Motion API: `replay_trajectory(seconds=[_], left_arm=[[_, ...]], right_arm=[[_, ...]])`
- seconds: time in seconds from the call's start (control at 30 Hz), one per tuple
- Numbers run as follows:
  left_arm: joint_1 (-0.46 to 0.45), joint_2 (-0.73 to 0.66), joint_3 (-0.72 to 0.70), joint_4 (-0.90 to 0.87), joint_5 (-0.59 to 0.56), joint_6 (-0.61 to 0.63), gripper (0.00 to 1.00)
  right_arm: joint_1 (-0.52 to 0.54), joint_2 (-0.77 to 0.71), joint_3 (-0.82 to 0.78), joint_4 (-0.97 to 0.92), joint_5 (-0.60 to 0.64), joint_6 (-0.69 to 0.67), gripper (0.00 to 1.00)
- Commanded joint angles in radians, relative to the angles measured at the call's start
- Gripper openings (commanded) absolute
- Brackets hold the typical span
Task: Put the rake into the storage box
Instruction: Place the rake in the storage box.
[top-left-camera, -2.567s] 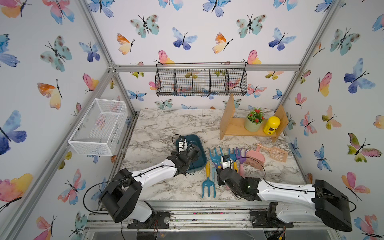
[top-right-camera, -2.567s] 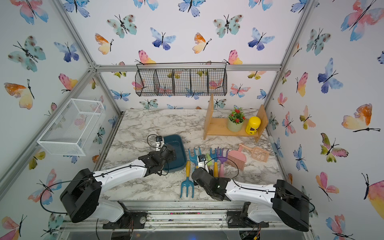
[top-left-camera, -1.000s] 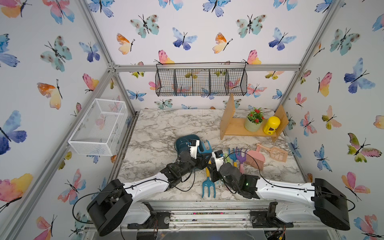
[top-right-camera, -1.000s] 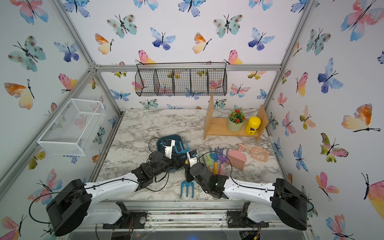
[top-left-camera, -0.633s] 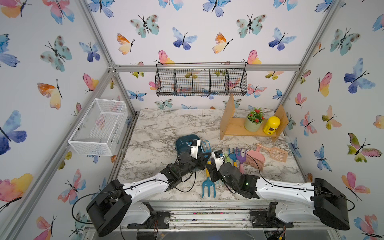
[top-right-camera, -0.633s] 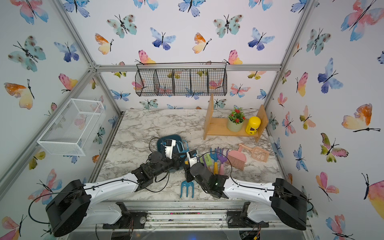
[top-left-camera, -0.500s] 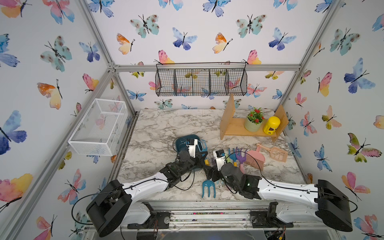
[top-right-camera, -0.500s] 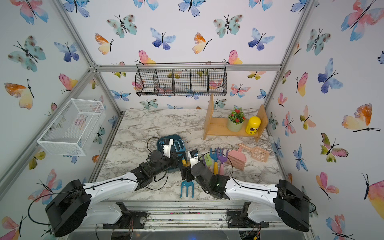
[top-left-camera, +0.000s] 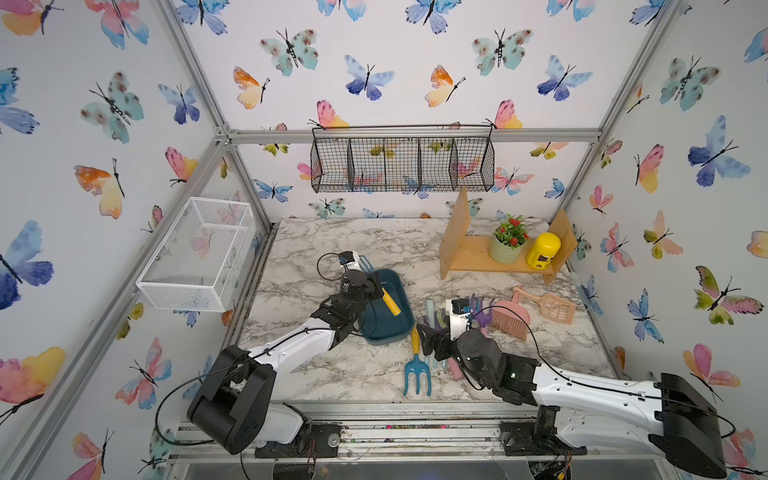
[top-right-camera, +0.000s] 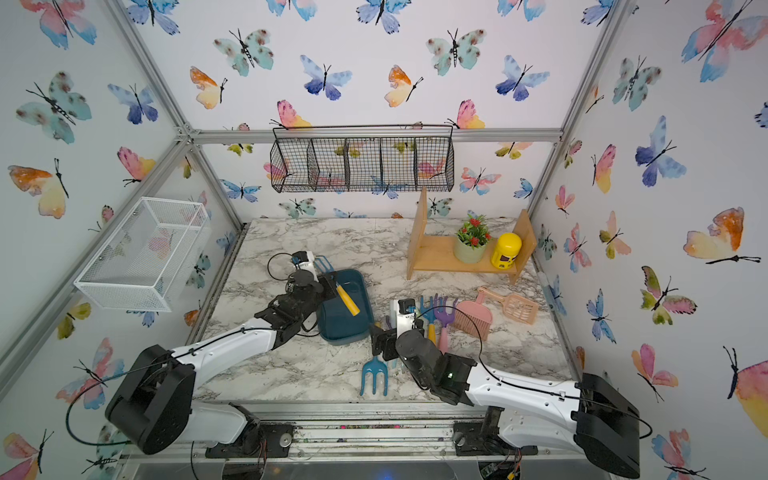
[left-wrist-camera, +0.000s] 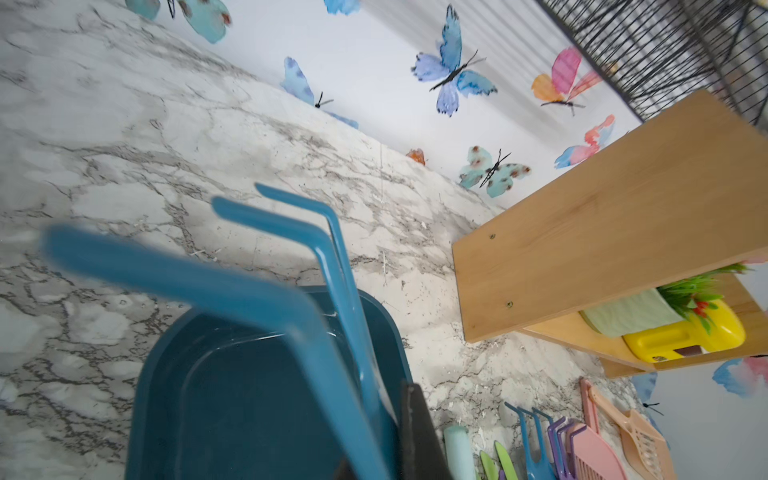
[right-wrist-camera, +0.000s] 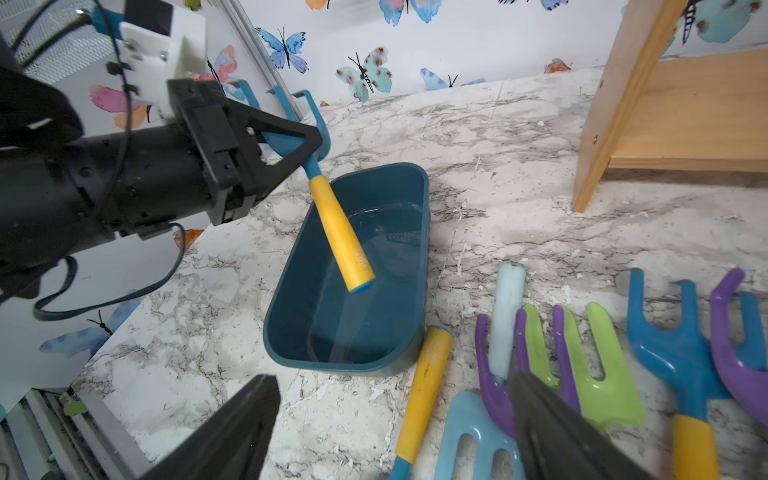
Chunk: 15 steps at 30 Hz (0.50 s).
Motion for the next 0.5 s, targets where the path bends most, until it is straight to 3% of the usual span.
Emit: replay_trajectory(seconds=[0.0,0.47], left_arm=[[-0.007,0.089,0.032,-0.052,0.056,-0.001,0.00],[-0.044,0.250,0.045,-0.065,0.152,-0.044,0.00]], right_arm=[[0.004,0.004,-0.005,-0.018,0.044,0.003,0.92],[0.004,0.050,0.001,-0.058,0.096,0.034,0.92]])
